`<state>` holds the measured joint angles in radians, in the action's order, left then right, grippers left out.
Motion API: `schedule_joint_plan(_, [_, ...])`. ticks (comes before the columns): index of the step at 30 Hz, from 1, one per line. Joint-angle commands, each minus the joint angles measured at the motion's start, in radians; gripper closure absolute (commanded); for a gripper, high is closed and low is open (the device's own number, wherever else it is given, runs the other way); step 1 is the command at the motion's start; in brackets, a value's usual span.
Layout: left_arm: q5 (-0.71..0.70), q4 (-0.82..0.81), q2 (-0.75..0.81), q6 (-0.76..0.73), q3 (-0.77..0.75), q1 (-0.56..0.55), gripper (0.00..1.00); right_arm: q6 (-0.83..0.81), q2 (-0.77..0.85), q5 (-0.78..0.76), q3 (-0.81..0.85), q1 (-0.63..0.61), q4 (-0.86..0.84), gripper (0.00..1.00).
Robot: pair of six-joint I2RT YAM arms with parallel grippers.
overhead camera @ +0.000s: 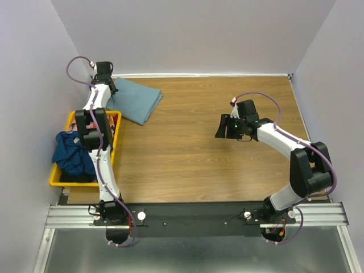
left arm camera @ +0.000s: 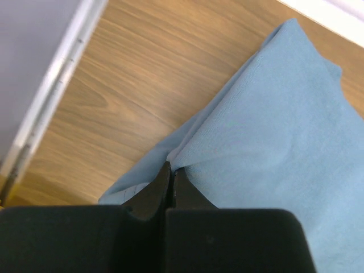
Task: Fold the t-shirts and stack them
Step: Neatly place the folded tshirt to the corner
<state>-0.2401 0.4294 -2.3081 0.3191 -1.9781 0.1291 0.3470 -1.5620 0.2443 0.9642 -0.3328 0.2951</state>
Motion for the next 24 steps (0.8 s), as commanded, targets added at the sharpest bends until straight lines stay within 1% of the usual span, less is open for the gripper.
schedule_joint_plan(1, [-0.045,-0.012,-0.030,0.020,-0.050,0.046,1.00,-0.002,-0.013,0.000,0.034,-0.005,0.039,0.33])
schedule_joint_plan(6, [-0.044,-0.018,-0.047,0.052,-0.056,0.107,1.00,-0.002,-0.012,-0.008,0.042,-0.005,0.055,0.33])
schedule_joint_plan(11, [-0.051,-0.032,-0.037,0.072,-0.041,0.142,1.00,0.000,-0.013,-0.007,0.050,-0.005,0.062,0.33])
schedule_joint_plan(13, [-0.047,-0.043,-0.036,0.075,-0.031,0.162,1.00,0.001,-0.012,-0.005,0.051,-0.003,0.065,0.33])
schedule_joint_plan(17, [-0.048,-0.052,-0.036,0.048,-0.038,0.168,0.99,0.001,-0.013,0.001,0.050,-0.005,0.067,0.33])
schedule_joint_plan(20, [-0.048,-0.067,-0.019,0.044,-0.028,0.168,0.93,0.003,-0.015,0.003,0.050,-0.005,0.068,0.33])
schedule_joint_plan(21, [-0.050,-0.072,-0.013,0.043,-0.024,0.168,0.88,0.004,-0.013,0.007,0.050,-0.005,0.068,0.33])
schedule_joint_plan(23, [-0.057,-0.080,-0.002,0.043,-0.016,0.168,0.84,0.006,-0.010,0.010,0.050,-0.005,0.070,0.34])
schedule_joint_plan(24, [-0.067,-0.080,0.012,0.043,-0.010,0.168,0.74,0.006,-0.007,0.010,0.048,-0.005,0.070,0.33])
